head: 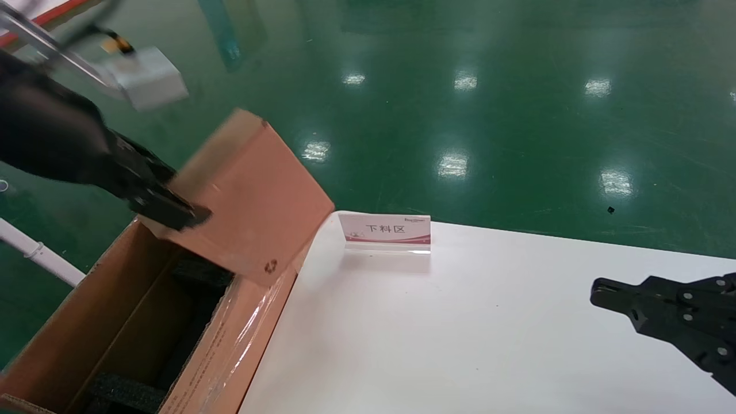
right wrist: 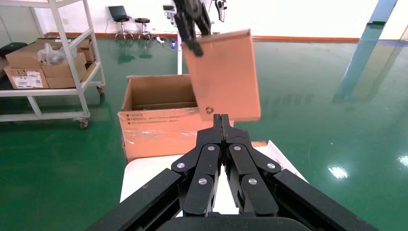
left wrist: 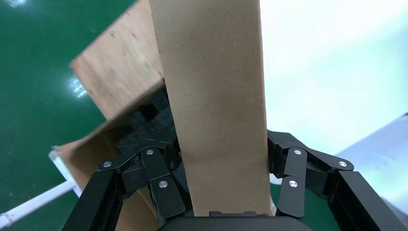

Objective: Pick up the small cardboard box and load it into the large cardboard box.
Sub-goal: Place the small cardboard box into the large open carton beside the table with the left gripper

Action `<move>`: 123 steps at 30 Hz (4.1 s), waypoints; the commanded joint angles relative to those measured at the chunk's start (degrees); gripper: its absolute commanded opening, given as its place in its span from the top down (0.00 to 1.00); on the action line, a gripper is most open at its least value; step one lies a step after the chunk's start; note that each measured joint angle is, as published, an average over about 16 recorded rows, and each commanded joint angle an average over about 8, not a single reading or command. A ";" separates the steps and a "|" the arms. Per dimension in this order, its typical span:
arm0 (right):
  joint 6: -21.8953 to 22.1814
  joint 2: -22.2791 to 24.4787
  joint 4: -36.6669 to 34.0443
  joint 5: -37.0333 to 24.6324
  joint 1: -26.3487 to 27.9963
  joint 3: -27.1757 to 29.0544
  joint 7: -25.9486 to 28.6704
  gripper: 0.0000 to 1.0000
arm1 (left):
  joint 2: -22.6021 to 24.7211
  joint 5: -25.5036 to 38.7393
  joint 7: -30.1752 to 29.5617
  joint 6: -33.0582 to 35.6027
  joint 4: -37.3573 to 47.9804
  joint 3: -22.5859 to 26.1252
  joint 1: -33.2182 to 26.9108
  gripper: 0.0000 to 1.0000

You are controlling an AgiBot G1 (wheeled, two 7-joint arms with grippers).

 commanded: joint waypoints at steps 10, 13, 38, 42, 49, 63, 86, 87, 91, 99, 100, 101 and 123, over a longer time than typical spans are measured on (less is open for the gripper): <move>0.02 0.02 0.00 0.03 0.01 -0.04 -0.02 1.00 | -4.68 7.03 -2.88 6.34 0.31 -7.47 -4.29 1.00; 0.02 0.02 0.00 0.03 0.01 -0.05 -0.02 1.00 | -4.49 8.22 -4.71 7.84 -0.18 -4.87 -6.00 1.00; 0.06 0.06 0.00 0.09 0.03 -0.13 -0.07 0.00 | -5.50 4.55 0.72 5.09 10.81 21.17 -3.61 1.00; 0.06 0.06 0.00 0.10 0.03 -0.15 -0.07 0.00 | -6.06 4.15 2.66 3.78 13.74 21.24 -1.28 1.00; 0.07 0.07 0.00 0.12 0.04 -0.17 -0.09 0.00 | -6.61 4.74 4.51 2.47 16.91 21.39 0.34 1.00; 0.09 0.09 0.00 0.15 0.05 -0.22 -0.11 0.00 | -6.22 6.59 3.72 -2.19 19.21 22.01 5.52 1.00; 0.13 0.12 0.00 0.20 0.06 -0.29 -0.15 0.00 | -6.36 8.42 0.51 -8.02 19.37 23.01 10.18 1.00; 0.13 0.12 0.00 0.20 0.06 -0.29 -0.15 0.00 | -6.39 8.57 0.34 -8.22 19.27 23.05 10.20 1.00; 0.13 0.13 0.00 0.21 0.07 -0.31 -0.15 0.00 | -6.59 9.17 -0.24 -9.09 18.73 23.16 10.24 1.00; 0.14 0.14 0.00 0.23 0.07 -0.33 -0.17 0.00 | -7.22 9.73 -0.47 -11.42 18.39 23.12 10.89 1.00; 0.14 0.14 0.00 0.23 0.07 -0.33 -0.17 0.00 | -7.27 9.76 -0.39 -11.76 18.55 23.10 11.07 1.00; 0.15 0.14 0.00 0.23 0.07 -0.34 -0.17 0.00 | -7.31 9.78 -0.30 -12.10 18.75 23.09 11.26 1.00; 0.18 0.17 0.00 0.28 0.09 -0.41 -0.20 0.00 | -7.73 4.23 4.73 -17.41 28.18 22.34 21.63 1.00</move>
